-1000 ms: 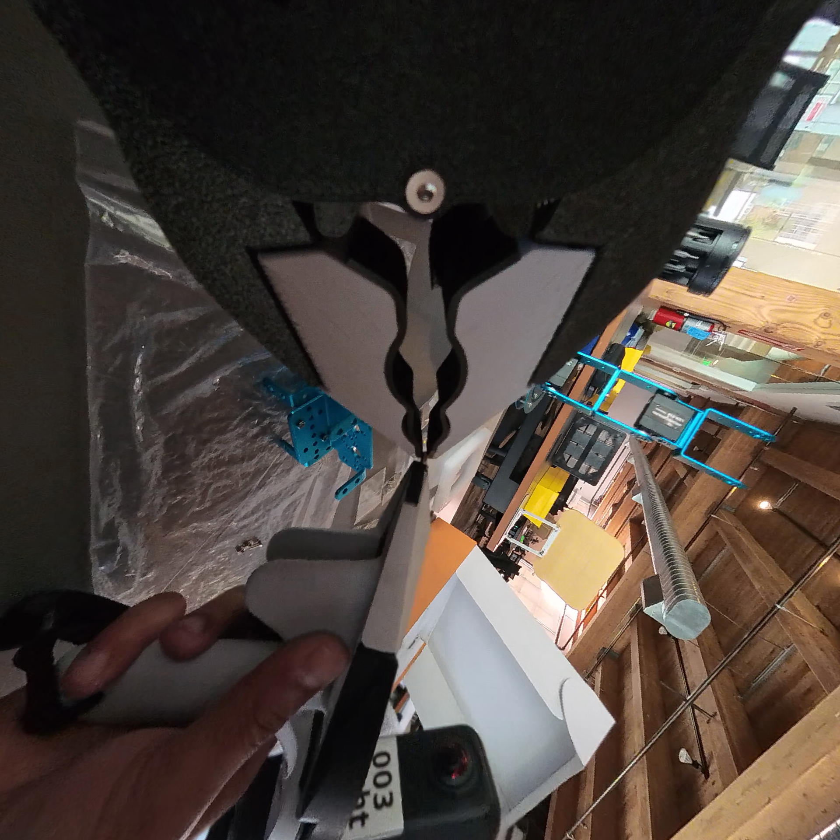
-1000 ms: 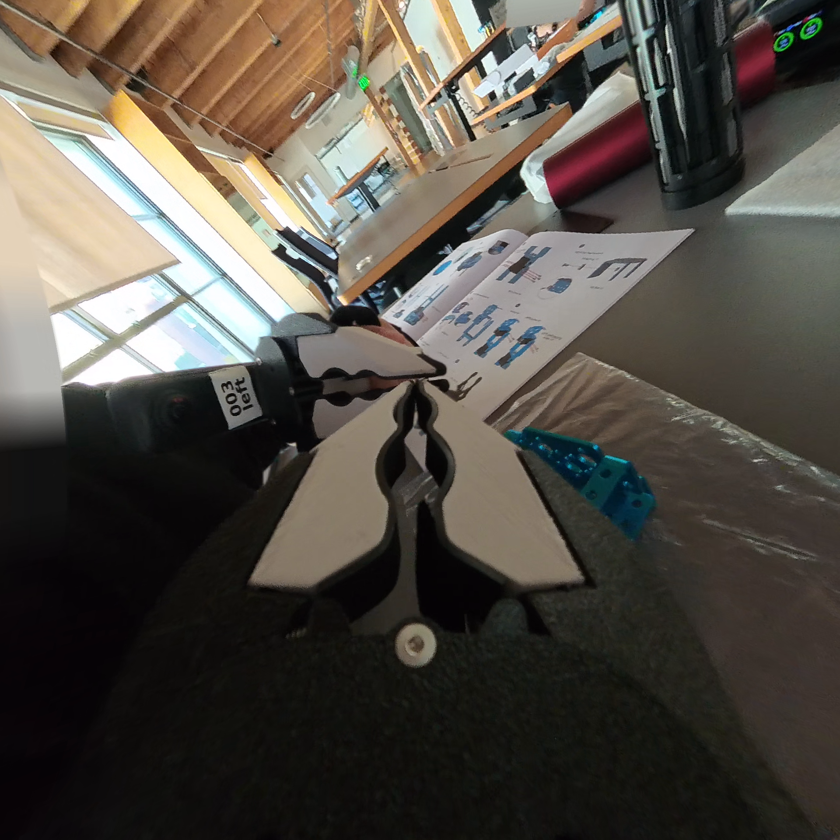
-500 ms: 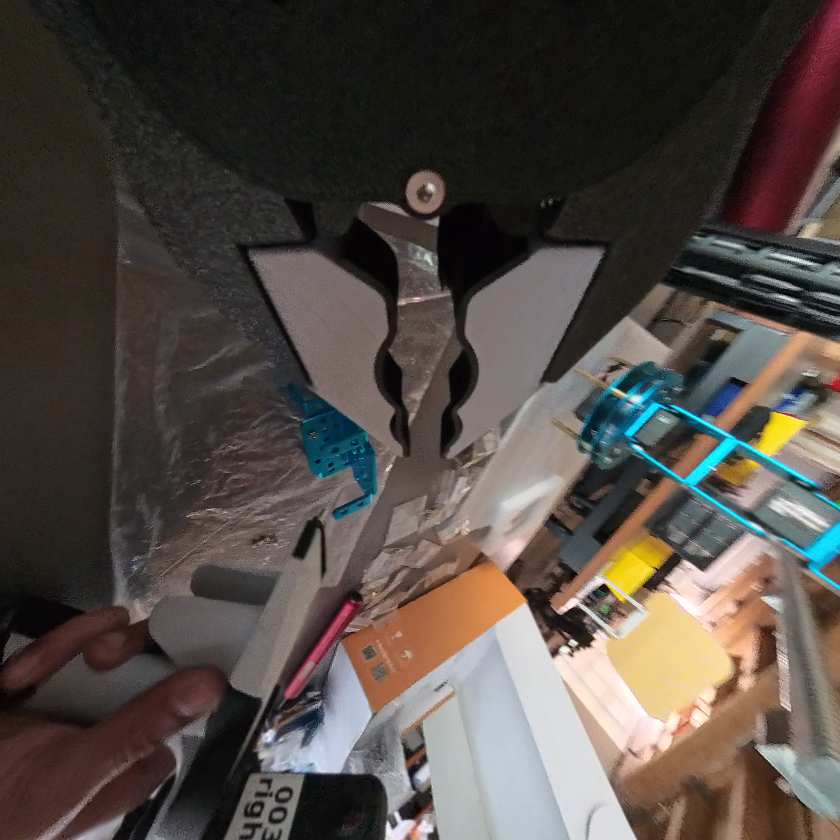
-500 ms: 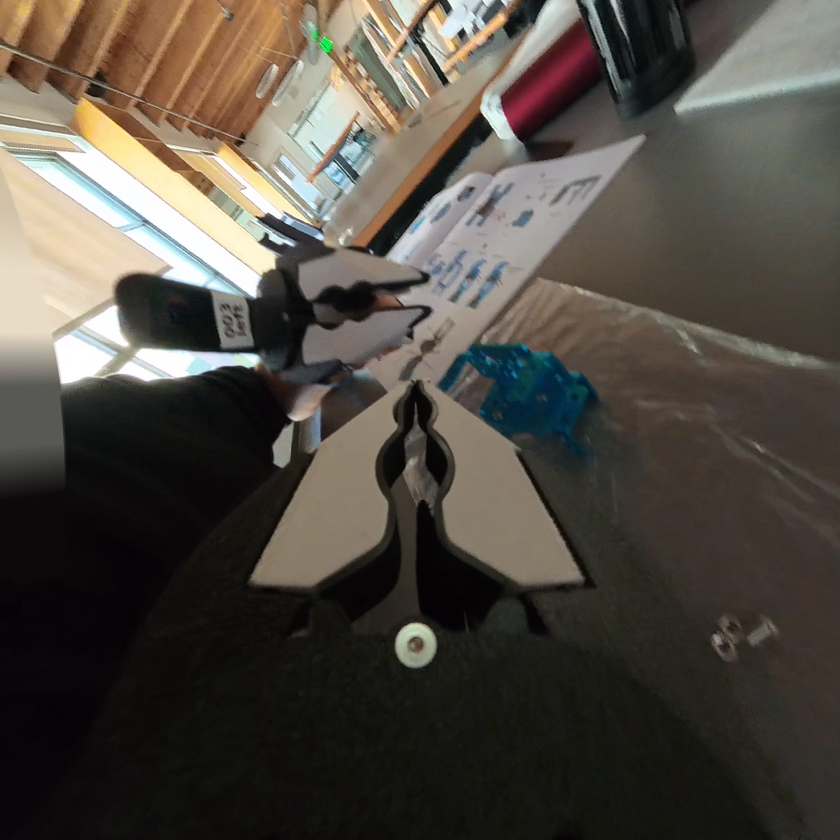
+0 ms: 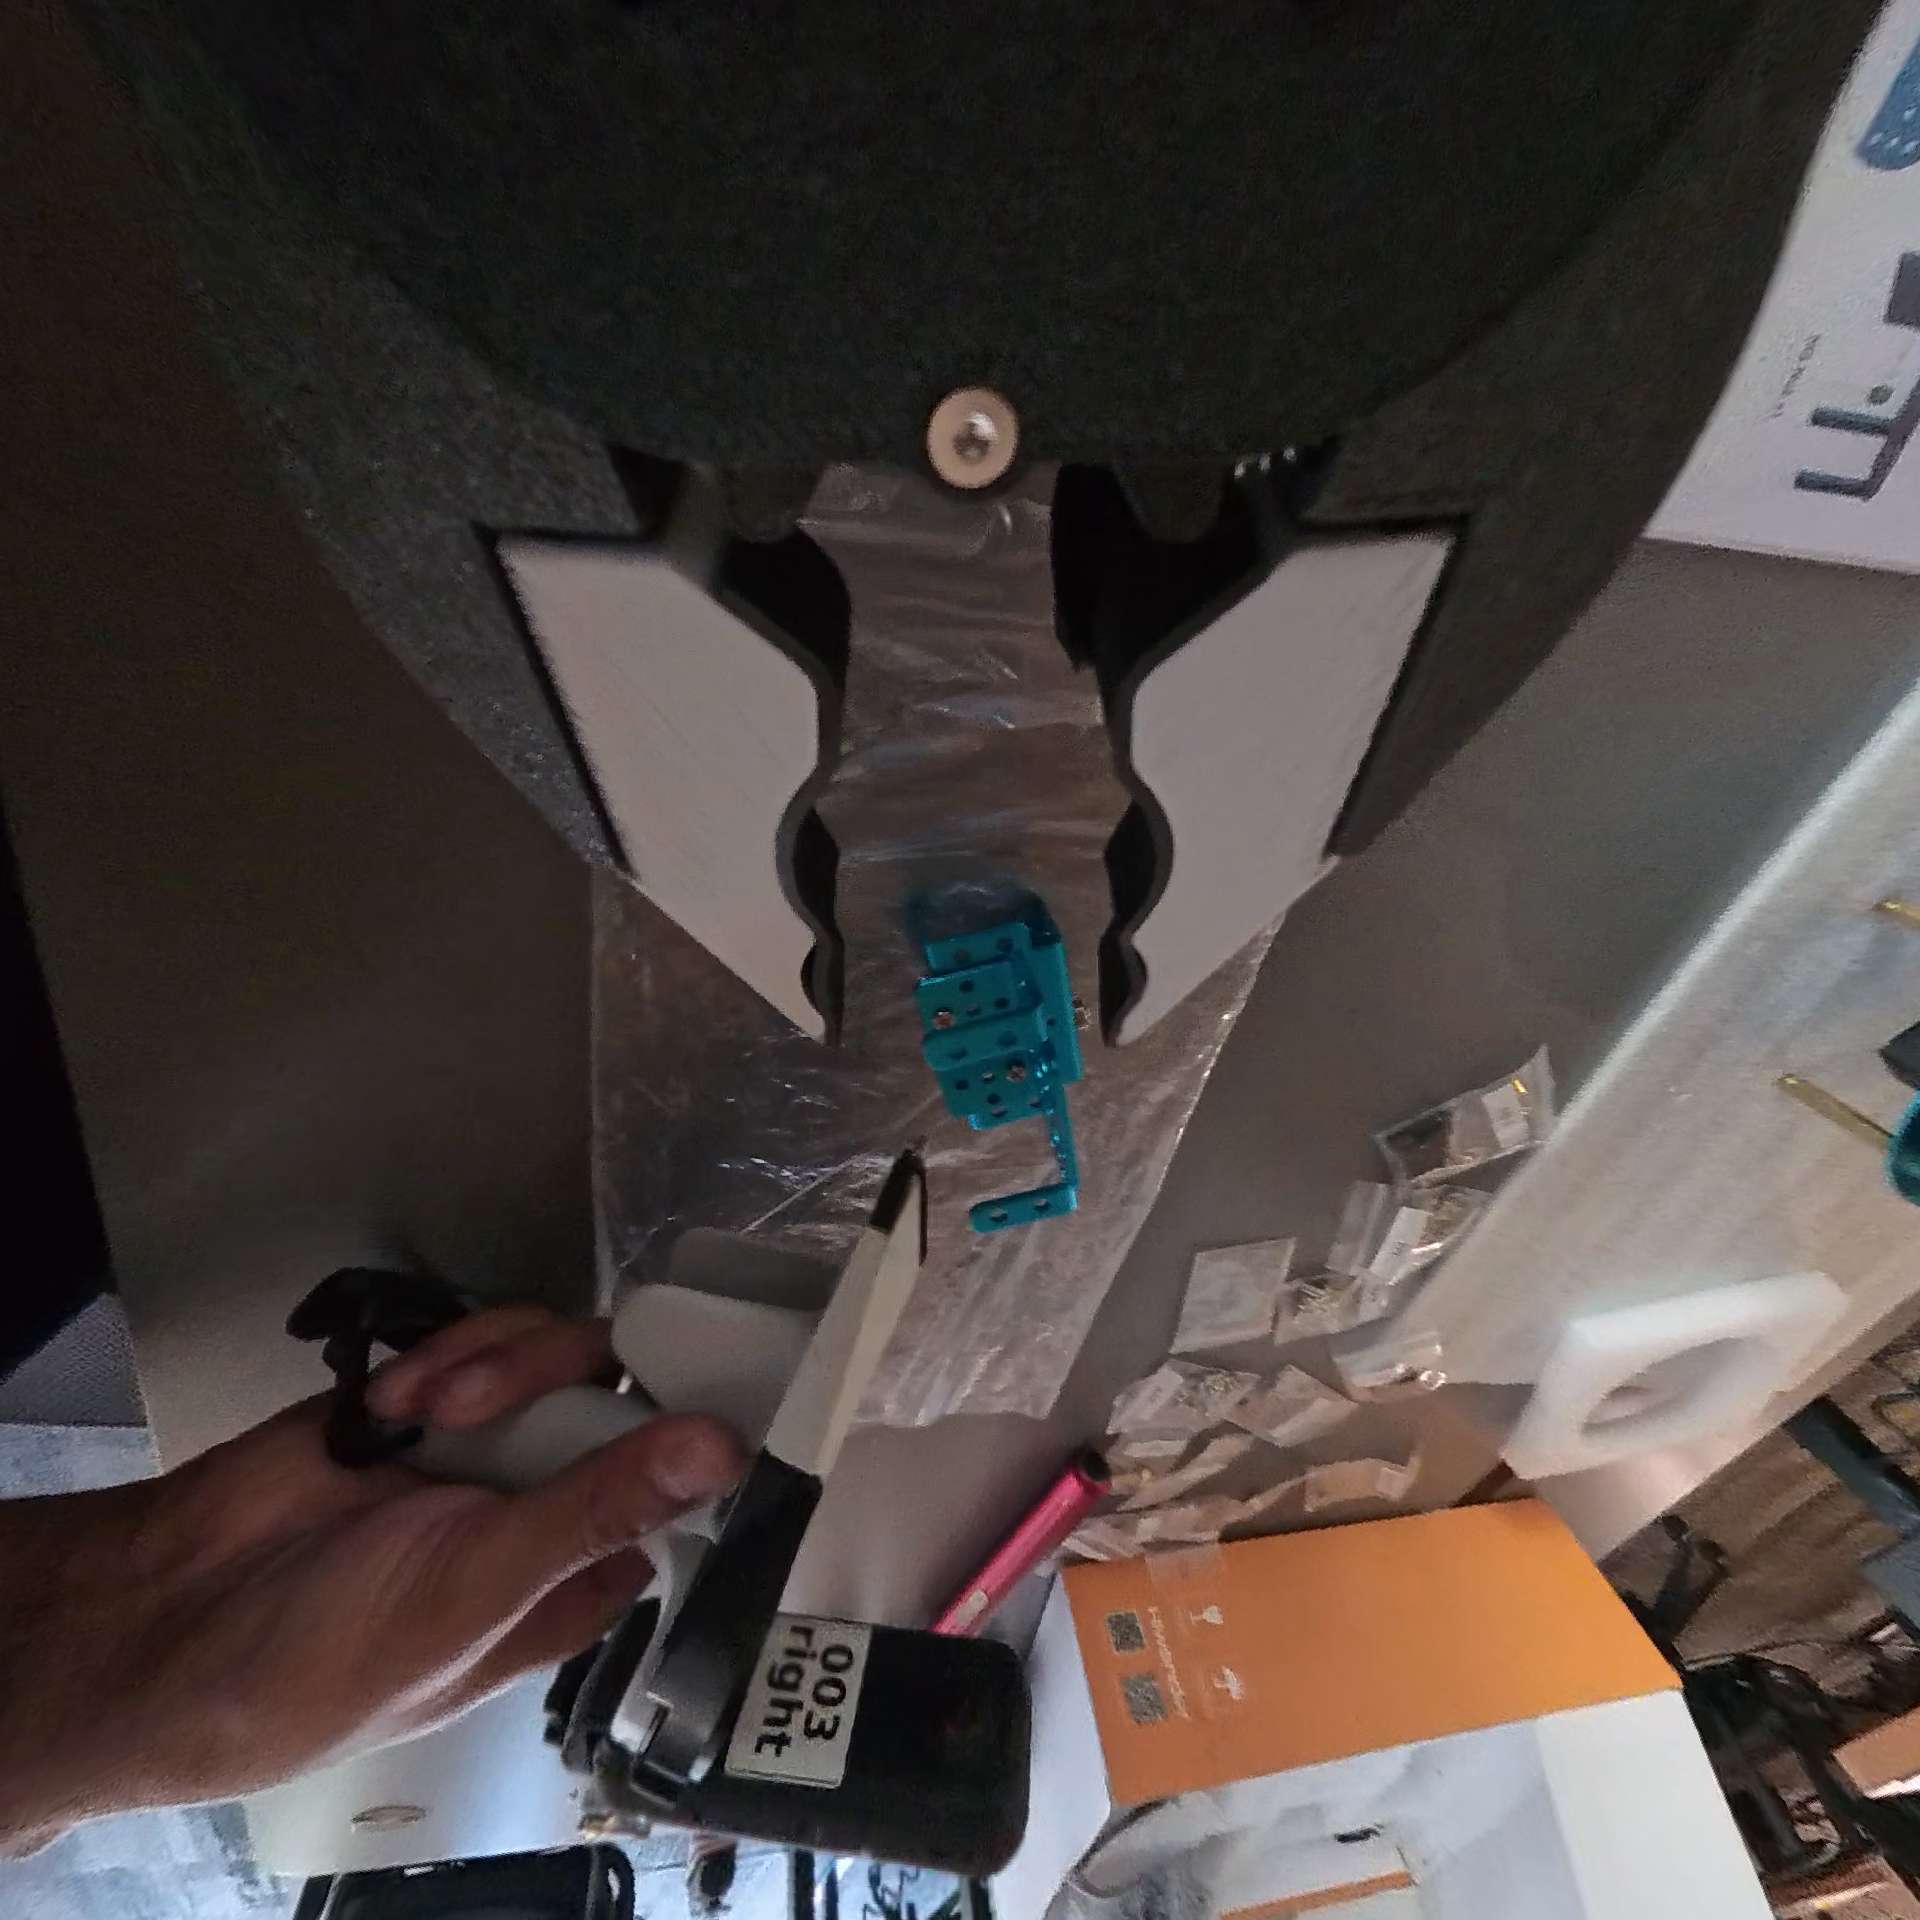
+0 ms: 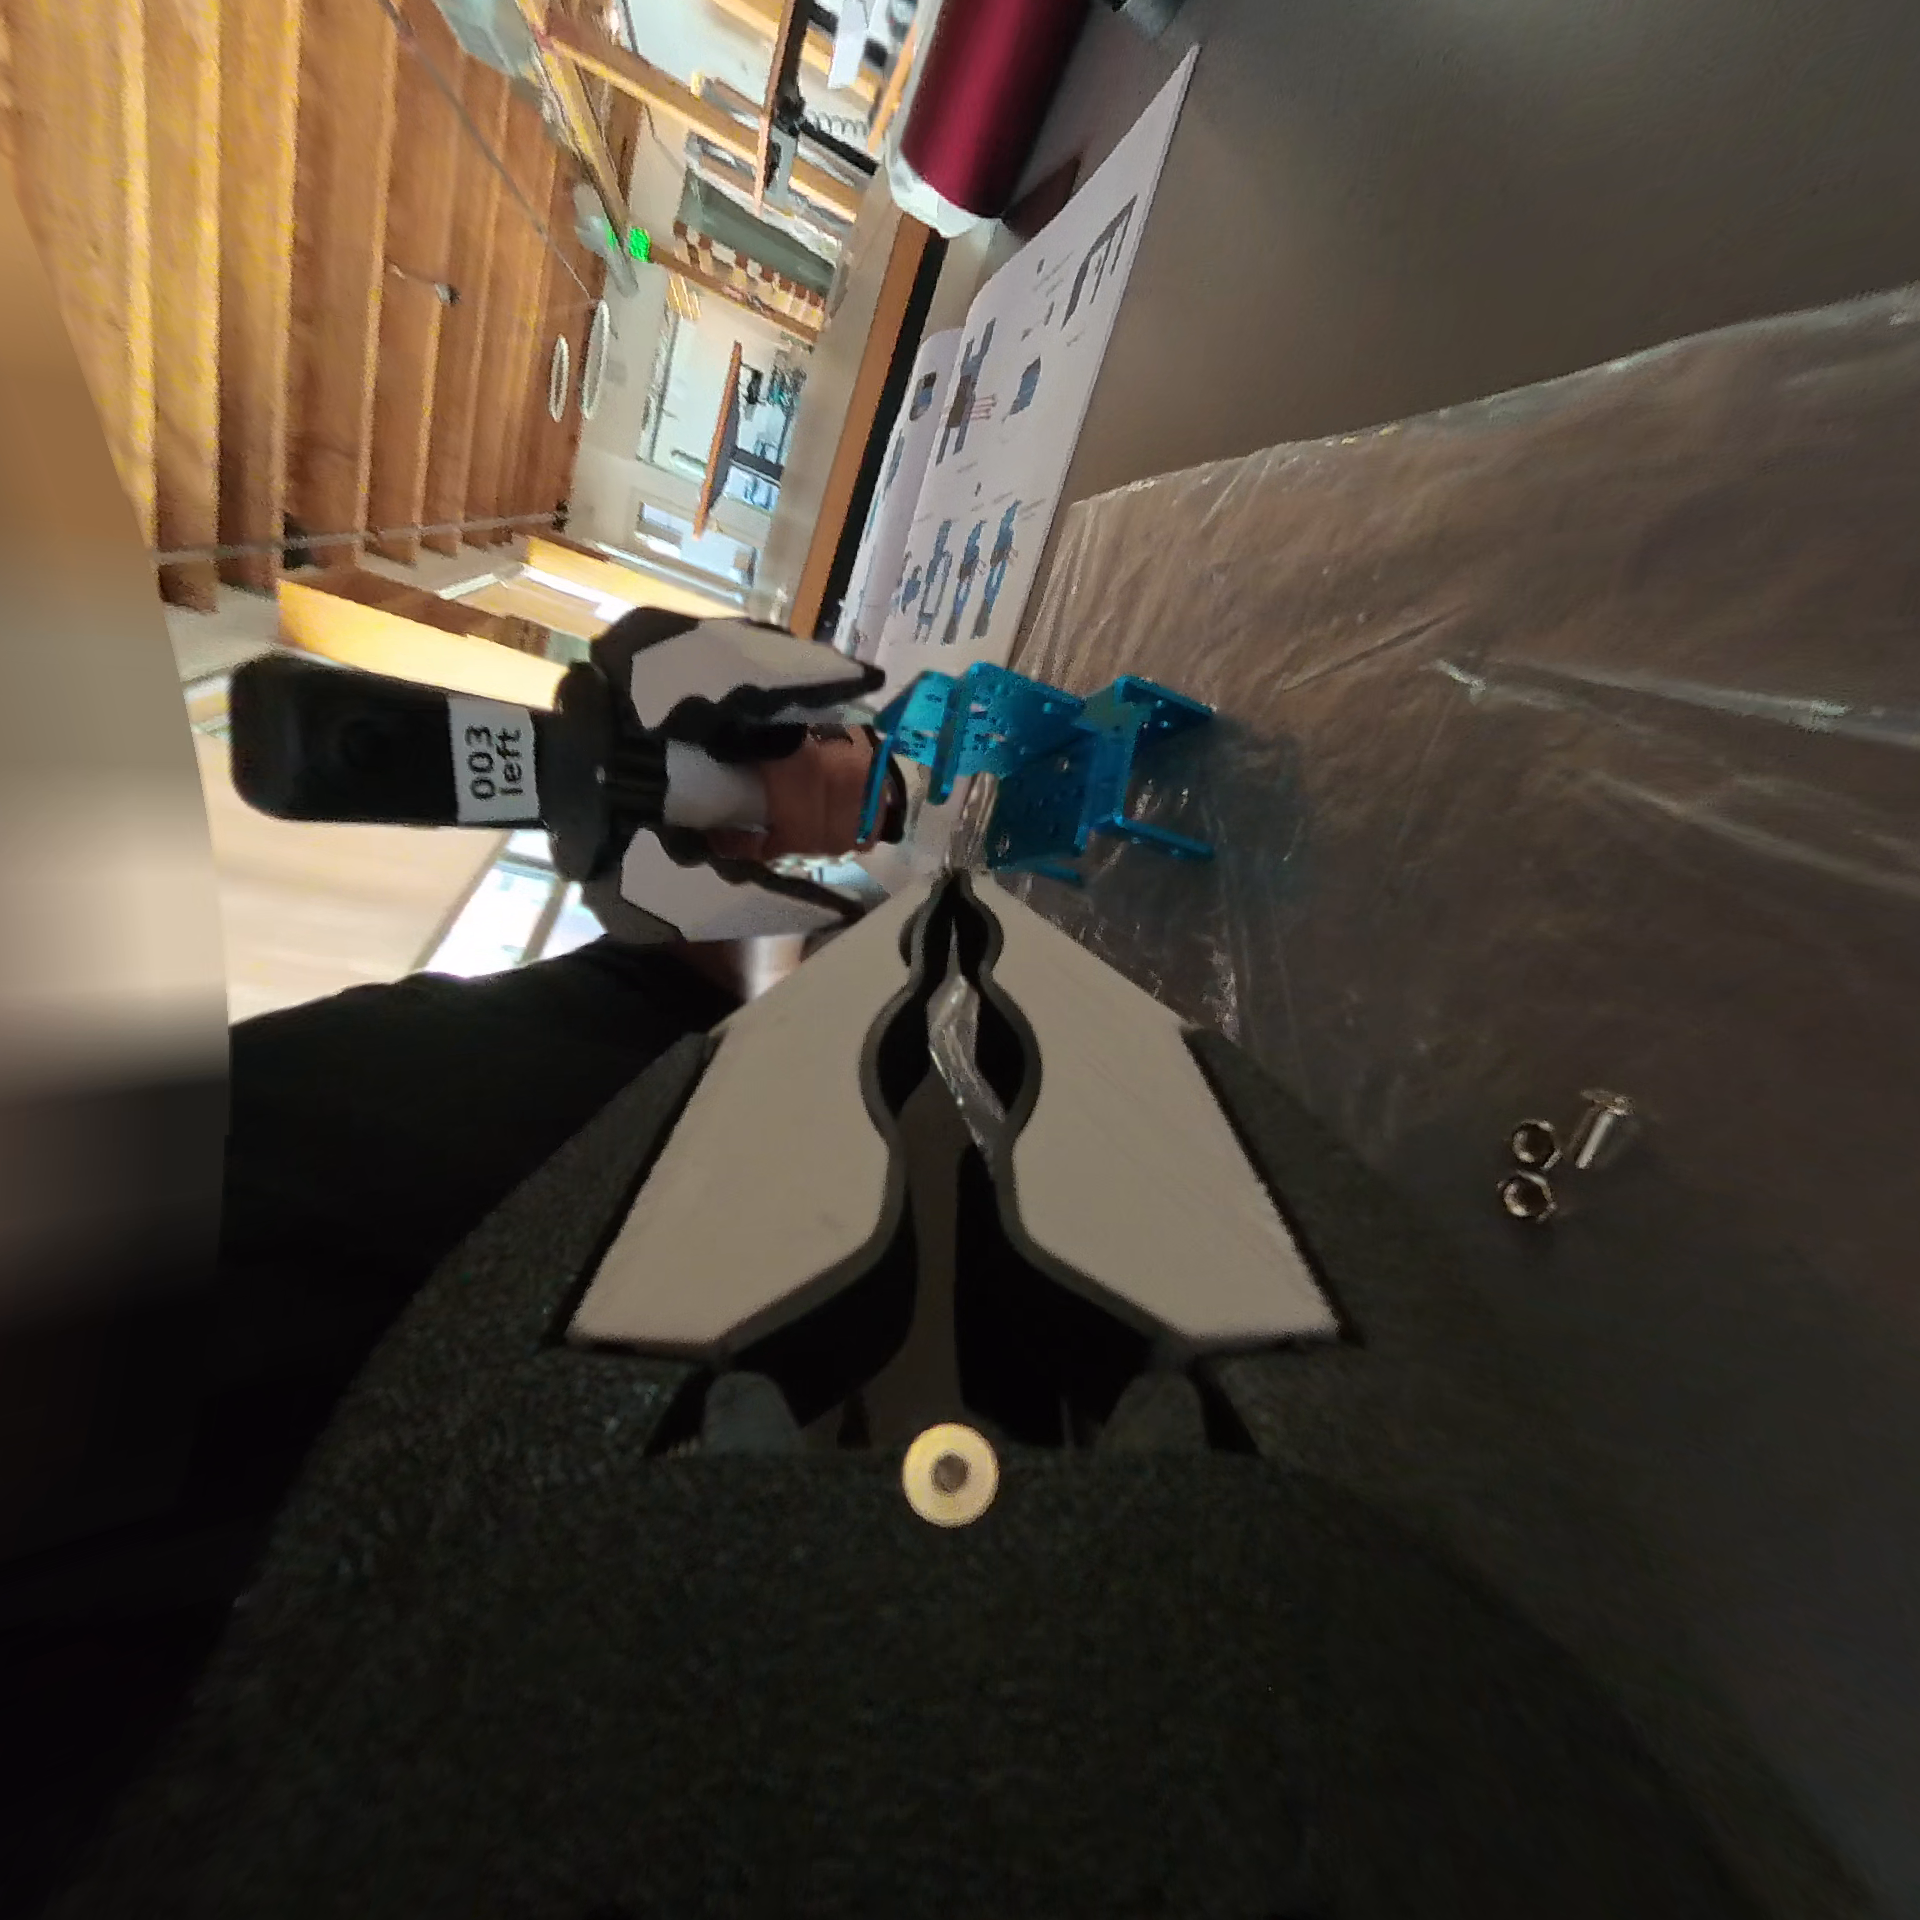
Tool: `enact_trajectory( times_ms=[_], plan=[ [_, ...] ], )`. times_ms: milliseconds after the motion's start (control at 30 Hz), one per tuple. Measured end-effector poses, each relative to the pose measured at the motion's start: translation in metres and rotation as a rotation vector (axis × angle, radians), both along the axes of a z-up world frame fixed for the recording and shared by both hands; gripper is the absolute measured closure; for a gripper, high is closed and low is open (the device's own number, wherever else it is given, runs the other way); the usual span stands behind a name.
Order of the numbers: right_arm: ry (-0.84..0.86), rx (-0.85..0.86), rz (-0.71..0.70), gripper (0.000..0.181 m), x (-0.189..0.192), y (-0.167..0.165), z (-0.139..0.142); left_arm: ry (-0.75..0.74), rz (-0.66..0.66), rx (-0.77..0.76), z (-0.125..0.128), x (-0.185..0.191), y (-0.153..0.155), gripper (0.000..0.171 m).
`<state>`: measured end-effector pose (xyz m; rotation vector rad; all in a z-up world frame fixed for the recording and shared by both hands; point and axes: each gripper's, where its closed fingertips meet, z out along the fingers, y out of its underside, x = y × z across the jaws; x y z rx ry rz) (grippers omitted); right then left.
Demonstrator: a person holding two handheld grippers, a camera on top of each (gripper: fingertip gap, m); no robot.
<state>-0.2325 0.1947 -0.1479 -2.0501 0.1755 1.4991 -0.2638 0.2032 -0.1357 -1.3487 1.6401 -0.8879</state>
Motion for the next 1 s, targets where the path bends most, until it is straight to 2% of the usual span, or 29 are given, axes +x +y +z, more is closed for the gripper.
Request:
enact_trajectory(
  times_ms=[367,767,1000],
  plan=[
    [0.138,-0.109,-0.131,0.181,-0.004,0.006,0.0,0.038,0.031,-0.013,-0.008,0.007,0.005,0.134],
    [0.125,-0.183,-0.193,0.181,0.0,0.013,-0.009,0.032,0.022,-0.069,-0.008,0.006,0.006,0.14],
    [0.088,-0.204,-0.165,0.181,-0.002,0.011,-0.012,0.037,0.018,-0.062,-0.009,0.006,0.005,0.141]
  ],
)
